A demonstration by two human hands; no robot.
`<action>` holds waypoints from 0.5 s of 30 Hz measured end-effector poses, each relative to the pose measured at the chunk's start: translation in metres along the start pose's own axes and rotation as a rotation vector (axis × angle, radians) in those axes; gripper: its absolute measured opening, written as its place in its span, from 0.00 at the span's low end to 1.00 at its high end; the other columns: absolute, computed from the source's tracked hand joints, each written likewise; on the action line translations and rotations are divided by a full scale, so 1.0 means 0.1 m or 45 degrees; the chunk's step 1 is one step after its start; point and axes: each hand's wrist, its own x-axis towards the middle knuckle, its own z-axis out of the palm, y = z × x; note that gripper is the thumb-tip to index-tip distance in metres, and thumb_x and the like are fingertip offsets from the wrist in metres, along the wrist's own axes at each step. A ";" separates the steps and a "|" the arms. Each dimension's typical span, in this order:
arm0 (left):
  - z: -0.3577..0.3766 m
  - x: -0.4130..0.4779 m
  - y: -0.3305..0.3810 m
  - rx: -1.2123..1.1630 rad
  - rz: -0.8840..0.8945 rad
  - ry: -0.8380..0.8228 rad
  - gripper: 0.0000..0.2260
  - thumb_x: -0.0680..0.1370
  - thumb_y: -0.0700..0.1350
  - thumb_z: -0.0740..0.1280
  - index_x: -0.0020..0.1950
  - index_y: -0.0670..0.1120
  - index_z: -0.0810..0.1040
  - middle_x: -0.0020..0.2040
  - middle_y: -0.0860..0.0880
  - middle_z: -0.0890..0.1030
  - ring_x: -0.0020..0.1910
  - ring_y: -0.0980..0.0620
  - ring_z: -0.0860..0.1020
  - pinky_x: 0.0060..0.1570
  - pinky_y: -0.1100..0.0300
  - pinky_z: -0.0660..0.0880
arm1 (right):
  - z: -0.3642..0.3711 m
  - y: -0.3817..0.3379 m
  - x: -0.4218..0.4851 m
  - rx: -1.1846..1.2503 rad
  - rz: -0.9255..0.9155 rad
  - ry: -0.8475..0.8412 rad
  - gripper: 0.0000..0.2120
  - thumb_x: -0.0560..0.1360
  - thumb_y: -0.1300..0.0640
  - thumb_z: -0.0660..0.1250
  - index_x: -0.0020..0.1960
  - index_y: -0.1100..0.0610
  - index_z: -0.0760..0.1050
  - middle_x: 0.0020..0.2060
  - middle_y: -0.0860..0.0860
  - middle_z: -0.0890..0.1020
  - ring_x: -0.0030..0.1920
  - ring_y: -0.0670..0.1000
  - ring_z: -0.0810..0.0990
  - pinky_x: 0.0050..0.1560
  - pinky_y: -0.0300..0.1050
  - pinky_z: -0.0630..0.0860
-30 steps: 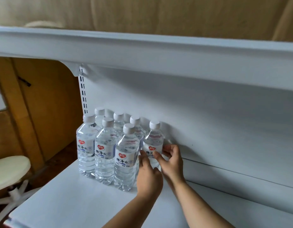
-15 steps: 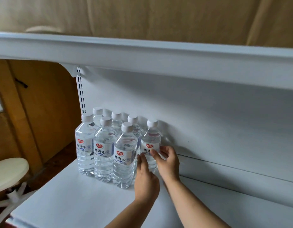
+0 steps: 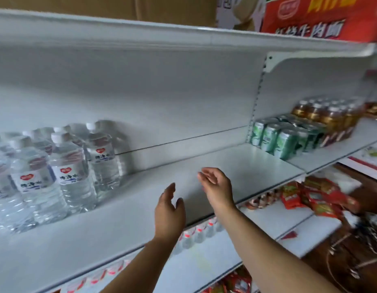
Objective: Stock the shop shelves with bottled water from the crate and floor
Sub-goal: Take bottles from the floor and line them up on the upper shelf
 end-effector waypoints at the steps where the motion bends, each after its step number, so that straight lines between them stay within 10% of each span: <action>1: 0.18 -0.14 0.10 -0.042 0.029 -0.109 0.19 0.77 0.36 0.61 0.68 0.45 0.69 0.64 0.48 0.75 0.62 0.50 0.74 0.55 0.65 0.67 | -0.30 0.00 -0.13 -0.011 -0.006 0.077 0.06 0.73 0.63 0.69 0.46 0.55 0.75 0.44 0.51 0.80 0.45 0.44 0.78 0.49 0.39 0.74; 15: 2.66 -2.41 1.02 -0.098 0.297 -1.203 0.14 0.75 0.46 0.64 0.60 0.45 0.77 0.55 0.47 0.81 0.52 0.52 0.77 0.51 0.66 0.66 | -3.87 0.19 -2.27 -0.260 0.347 1.082 0.00 0.75 0.55 0.66 0.46 0.50 0.75 0.47 0.49 0.81 0.51 0.49 0.78 0.56 0.46 0.76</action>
